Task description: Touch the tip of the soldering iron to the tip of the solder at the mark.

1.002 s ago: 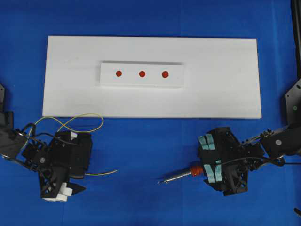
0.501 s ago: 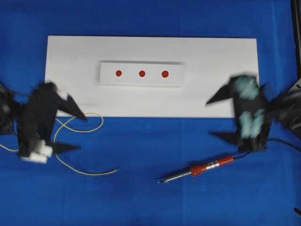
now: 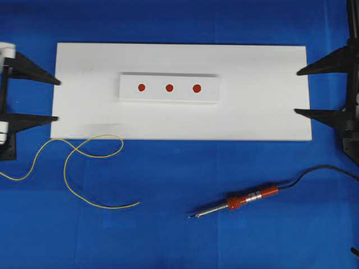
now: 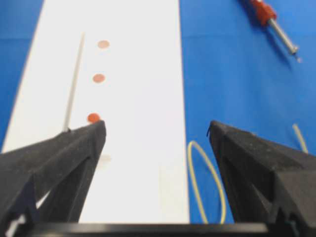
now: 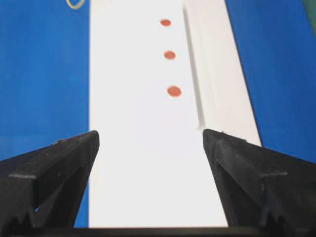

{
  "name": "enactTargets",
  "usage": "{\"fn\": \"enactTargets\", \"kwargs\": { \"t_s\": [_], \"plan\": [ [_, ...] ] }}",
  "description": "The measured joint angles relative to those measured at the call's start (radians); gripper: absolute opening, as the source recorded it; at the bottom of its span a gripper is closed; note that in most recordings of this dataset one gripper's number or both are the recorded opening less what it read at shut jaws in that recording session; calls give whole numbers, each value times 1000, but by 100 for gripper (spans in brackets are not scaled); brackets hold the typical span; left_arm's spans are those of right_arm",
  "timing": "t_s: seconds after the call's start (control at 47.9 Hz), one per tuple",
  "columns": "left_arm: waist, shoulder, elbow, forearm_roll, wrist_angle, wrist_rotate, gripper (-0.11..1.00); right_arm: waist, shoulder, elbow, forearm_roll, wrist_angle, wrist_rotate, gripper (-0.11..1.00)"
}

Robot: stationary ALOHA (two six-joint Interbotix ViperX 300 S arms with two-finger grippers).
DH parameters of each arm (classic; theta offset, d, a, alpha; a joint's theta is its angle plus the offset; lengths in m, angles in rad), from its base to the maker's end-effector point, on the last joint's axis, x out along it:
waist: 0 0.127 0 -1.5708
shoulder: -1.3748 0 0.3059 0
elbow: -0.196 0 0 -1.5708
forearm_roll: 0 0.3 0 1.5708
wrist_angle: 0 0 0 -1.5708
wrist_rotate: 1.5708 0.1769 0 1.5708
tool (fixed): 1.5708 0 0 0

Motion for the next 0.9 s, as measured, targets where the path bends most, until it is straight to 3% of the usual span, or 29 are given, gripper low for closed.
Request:
{"fn": "enactTargets", "kwargs": {
  "t_s": [0.188,0.522,0.71,0.898],
  "plan": [
    [5,-130,117,0,-37,-2,80,-29,-75,121,2,-137,12,81],
    [6,-190,225,0,-115,-2,80,-110,-9,272,14,-434,14,81],
    [6,-195,229,0,-120,-2,80,-161,29,302,23,-499,14,81],
    [6,-195,229,0,-120,-2,80,-161,37,304,23,-506,14,81]
  ]
}}
